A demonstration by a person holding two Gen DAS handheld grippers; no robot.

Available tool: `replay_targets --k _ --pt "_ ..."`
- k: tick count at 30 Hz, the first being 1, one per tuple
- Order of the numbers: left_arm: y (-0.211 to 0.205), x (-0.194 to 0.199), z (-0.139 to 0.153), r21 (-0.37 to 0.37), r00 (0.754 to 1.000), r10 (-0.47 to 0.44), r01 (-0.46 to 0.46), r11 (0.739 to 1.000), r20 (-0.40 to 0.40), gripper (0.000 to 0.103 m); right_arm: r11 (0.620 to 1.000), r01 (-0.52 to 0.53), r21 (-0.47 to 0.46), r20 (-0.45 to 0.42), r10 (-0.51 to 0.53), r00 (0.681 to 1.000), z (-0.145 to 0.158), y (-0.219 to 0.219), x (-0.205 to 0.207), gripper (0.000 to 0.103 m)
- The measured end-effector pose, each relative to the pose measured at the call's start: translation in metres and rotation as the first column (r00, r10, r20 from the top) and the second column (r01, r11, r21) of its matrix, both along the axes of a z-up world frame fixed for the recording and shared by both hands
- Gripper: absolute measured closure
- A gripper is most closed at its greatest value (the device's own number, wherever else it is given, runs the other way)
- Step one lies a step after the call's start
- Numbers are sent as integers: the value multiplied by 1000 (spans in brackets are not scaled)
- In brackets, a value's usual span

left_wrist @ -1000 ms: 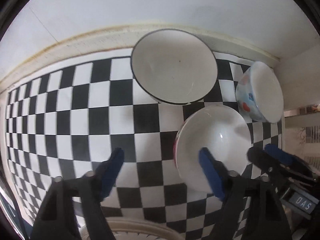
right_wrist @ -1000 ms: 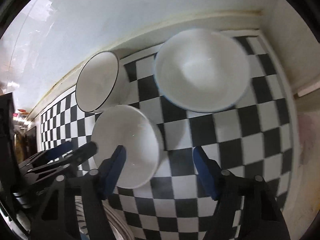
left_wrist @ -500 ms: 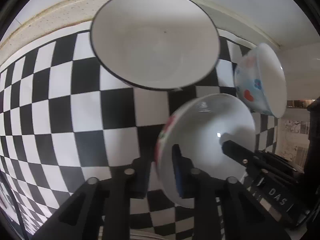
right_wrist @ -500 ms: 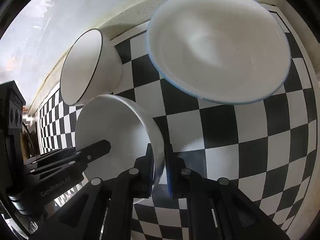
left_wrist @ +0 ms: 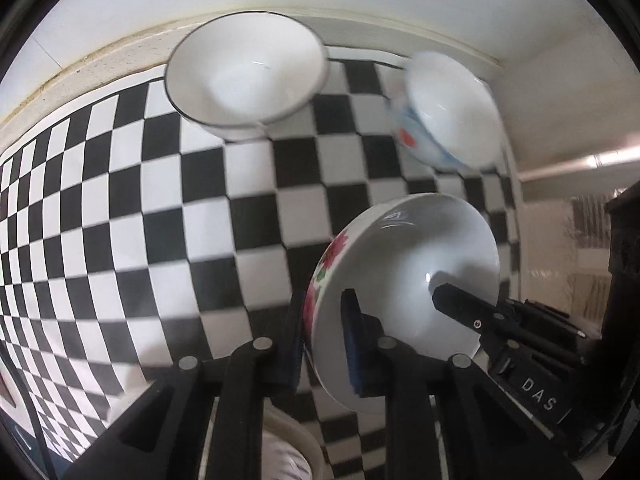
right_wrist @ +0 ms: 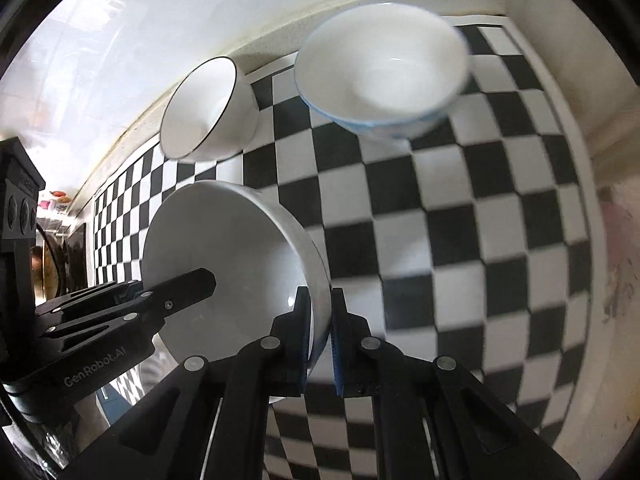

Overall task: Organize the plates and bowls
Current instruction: 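Carry both held bowls toward the stacked plates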

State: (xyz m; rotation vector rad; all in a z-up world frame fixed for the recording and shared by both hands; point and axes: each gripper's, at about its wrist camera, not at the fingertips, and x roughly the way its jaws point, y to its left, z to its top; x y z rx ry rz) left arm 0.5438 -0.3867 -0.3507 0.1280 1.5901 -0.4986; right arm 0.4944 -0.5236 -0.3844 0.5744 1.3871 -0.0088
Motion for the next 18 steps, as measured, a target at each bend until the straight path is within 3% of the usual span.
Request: replay_targets --k 8,18 --pt "-16 -63 8 5 995 -97 97 995 -31 88 999 32 -4 -32 -32 999 16 -17 -85 93" --pt "-31 -119 -36 56 978 -176 183 981 -111 88 995 93 35 -122 -88 989 -24 -20 -157 93"
